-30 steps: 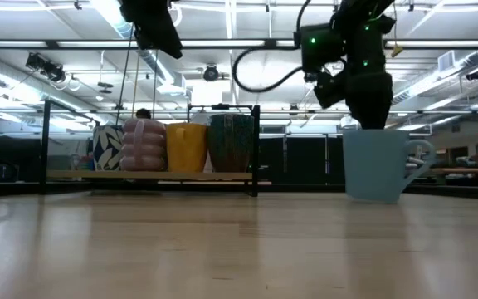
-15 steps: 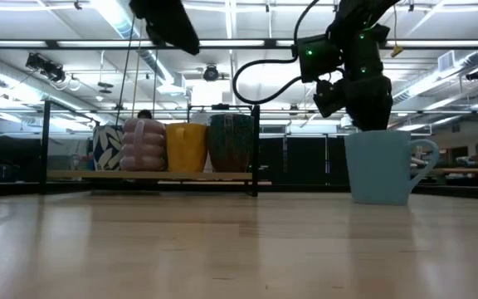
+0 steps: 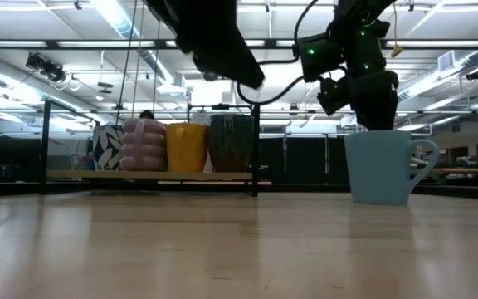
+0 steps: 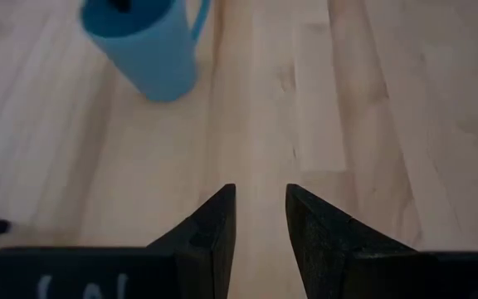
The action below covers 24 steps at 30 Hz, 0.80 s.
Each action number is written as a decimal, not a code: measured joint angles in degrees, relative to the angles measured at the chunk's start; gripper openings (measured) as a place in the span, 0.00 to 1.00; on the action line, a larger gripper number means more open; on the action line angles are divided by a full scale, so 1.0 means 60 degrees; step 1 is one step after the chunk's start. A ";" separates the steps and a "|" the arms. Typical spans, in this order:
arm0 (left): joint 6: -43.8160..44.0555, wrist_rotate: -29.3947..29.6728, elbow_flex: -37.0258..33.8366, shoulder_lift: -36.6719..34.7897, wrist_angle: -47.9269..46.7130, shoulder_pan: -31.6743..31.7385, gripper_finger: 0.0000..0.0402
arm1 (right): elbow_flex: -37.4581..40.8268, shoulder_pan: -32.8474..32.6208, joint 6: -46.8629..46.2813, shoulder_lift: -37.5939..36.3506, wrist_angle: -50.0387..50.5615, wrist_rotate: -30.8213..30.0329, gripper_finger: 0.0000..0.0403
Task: Place coffee mugs
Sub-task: Put the blue mug on the shelf
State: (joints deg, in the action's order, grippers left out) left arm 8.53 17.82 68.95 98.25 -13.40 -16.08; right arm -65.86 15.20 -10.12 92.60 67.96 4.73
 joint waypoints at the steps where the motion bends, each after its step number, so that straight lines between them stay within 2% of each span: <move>1: -0.0055 0.0005 -0.0001 0.0191 0.0199 -0.0018 0.28 | -0.0111 0.0000 0.0030 0.0000 0.0005 0.0000 0.46; 7: -0.0108 0.0240 0.0000 0.1193 0.1528 -0.0036 0.28 | -0.0800 -0.0042 0.0528 -0.0119 0.0220 -0.0056 0.53; 11: -0.0106 0.0408 -0.0004 0.1668 0.1972 -0.0040 0.28 | -0.0784 -0.0091 0.0708 -0.0966 0.0046 -0.0396 0.56; 15: -0.0258 0.0420 -0.0004 0.2085 0.2478 -0.0040 0.28 | -0.0176 -0.0091 0.0567 -0.2261 -0.0628 -0.0700 0.57; 24: -0.0743 0.0460 0.0000 0.3003 0.4851 0.0299 0.28 | 0.1783 -0.0419 -0.1492 -0.4706 -0.1201 -0.1462 0.57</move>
State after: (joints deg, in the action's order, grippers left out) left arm 4.08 20.58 68.95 116.27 15.71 -14.28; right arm -55.16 12.69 -19.07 64.36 60.76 -4.04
